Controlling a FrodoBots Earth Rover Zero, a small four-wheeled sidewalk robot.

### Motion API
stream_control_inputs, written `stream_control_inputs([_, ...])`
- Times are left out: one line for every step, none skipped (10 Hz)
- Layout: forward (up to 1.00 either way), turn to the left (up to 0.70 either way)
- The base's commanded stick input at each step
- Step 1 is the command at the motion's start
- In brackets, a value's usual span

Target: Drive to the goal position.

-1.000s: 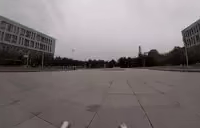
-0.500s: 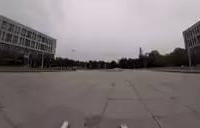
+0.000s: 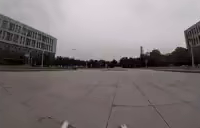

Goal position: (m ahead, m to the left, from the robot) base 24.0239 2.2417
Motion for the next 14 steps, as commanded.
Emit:
stream_control_inputs([0.70,0.00])
stream_control_inputs([0.70,0.00])
stream_control_inputs([0.70,0.00])
stream_control_inputs([0.70,0.00])
stream_control_inputs([0.70,0.00])
stream_control_inputs([0.70,0.00])
stream_control_inputs([0.70,0.00])
stream_control_inputs([0.70,0.00])
stream_control_inputs([0.70,0.00])
stream_control_inputs([0.70,0.00])
stream_control_inputs([0.70,0.00])
stream_control_inputs([0.70,0.00])
stream_control_inputs([0.70,0.00])
stream_control_inputs([0.70,0.00])
